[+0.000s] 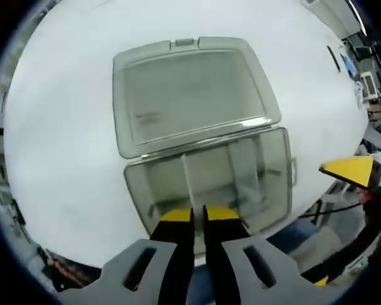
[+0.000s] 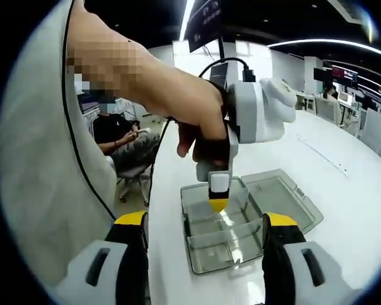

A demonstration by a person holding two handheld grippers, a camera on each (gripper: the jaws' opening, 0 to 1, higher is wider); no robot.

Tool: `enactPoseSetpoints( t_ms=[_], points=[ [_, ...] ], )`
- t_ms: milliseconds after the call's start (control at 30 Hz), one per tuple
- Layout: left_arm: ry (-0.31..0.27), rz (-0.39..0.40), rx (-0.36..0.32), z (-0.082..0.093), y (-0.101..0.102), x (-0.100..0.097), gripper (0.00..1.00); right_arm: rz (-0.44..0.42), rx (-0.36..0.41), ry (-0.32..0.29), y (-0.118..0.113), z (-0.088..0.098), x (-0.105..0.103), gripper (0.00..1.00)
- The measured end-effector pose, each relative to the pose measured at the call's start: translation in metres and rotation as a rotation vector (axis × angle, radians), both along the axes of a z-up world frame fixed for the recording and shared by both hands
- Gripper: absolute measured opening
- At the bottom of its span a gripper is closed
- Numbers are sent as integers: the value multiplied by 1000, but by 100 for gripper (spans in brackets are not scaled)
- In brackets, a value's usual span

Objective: Insert the divider into the dual guide fixture by aligning both edges with the guide slots and pushing it downward to the bottom, including one-sided entry, uneven engagement, binding, and posture correction.

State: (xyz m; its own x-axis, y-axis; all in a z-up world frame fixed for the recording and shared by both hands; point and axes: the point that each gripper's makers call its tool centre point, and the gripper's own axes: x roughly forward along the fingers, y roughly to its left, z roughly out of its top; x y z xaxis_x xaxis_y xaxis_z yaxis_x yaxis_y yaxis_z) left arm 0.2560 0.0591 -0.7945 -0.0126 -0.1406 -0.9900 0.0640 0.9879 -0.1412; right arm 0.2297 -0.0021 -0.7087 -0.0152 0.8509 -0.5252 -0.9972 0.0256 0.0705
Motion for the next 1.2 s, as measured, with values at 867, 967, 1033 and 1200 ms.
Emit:
enactPoseSetpoints(
  t_ms=[867, 967, 1033, 1200],
  points=[
    [-20, 31, 21, -17, 2, -1, 1, -19, -11, 0, -16, -2, -5, 70],
    [-20, 26, 23, -18, 2, -1, 1, -20, -11, -1, -16, -2, -5, 70],
    [-18, 34, 18, -18, 2, -2, 1, -20, -8, 1, -16, -1, -5, 71],
    [-69, -23, -5, -17, -1, -1, 3, -22, -7, 2, -16, 0, -6, 71]
  ],
)
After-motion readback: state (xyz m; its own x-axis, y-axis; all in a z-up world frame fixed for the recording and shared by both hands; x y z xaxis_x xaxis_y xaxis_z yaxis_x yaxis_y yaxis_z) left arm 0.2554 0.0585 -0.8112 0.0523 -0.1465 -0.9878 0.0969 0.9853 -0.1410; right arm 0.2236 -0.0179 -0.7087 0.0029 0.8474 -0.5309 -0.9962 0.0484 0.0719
